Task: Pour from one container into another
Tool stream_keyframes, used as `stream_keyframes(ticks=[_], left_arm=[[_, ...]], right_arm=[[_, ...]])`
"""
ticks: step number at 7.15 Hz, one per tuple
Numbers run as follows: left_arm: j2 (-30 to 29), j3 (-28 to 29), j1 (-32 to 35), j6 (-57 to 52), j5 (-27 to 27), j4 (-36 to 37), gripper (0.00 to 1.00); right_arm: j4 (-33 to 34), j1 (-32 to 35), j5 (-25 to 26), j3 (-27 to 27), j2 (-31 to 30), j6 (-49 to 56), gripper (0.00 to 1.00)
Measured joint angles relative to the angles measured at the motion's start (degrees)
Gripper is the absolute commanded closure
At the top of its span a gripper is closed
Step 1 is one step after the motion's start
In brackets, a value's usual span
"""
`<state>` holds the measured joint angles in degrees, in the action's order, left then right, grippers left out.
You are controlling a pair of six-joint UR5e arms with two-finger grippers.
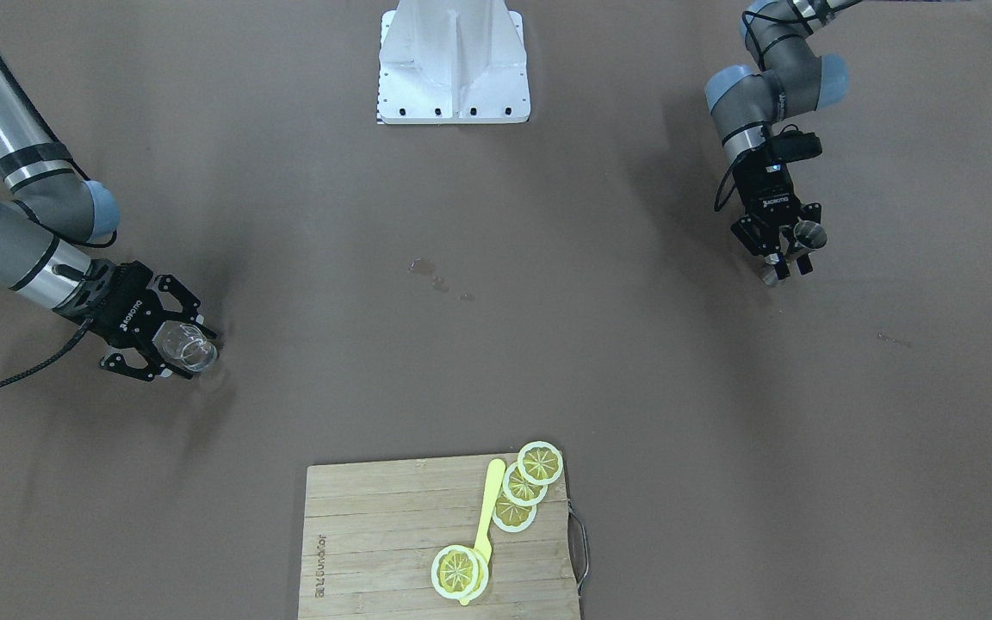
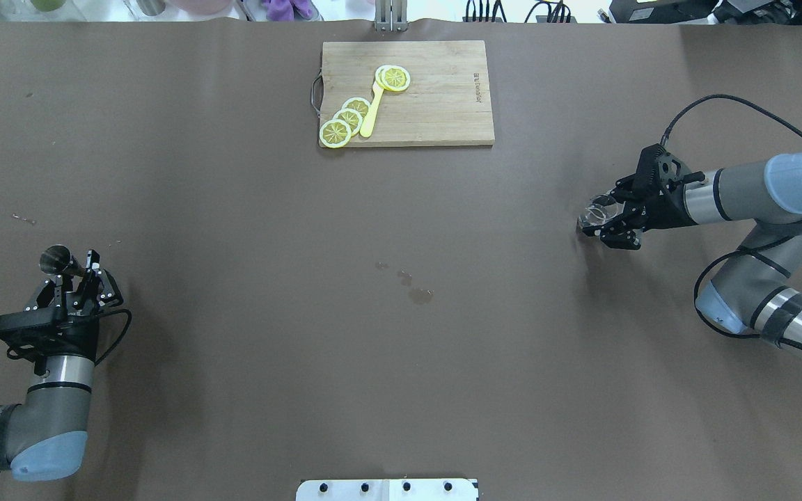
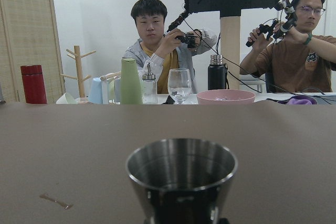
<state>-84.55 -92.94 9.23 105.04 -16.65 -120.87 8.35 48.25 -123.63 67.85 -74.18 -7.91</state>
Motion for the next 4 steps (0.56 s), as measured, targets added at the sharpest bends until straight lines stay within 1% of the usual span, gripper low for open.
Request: stream_keyframes(ticks=[1,2,4], left_arm=[[0.0,0.1,0.0,0.0,1.1,0.0,0.9],[0.0,0.1,0.0,0.0,2.3,0.1,0.99],[0.2,-0.1,0.0,-0.2,4.3,0.1,1.0]], right_arm=[[0.0,0.0,0.0,0.0,0.0,0.0,0.38],[-0.1,0.0,0.0,0.1,0.0,0.0,0.4],[-0.1,0.0,0.0,0.3,0.0,0.0,0.43]])
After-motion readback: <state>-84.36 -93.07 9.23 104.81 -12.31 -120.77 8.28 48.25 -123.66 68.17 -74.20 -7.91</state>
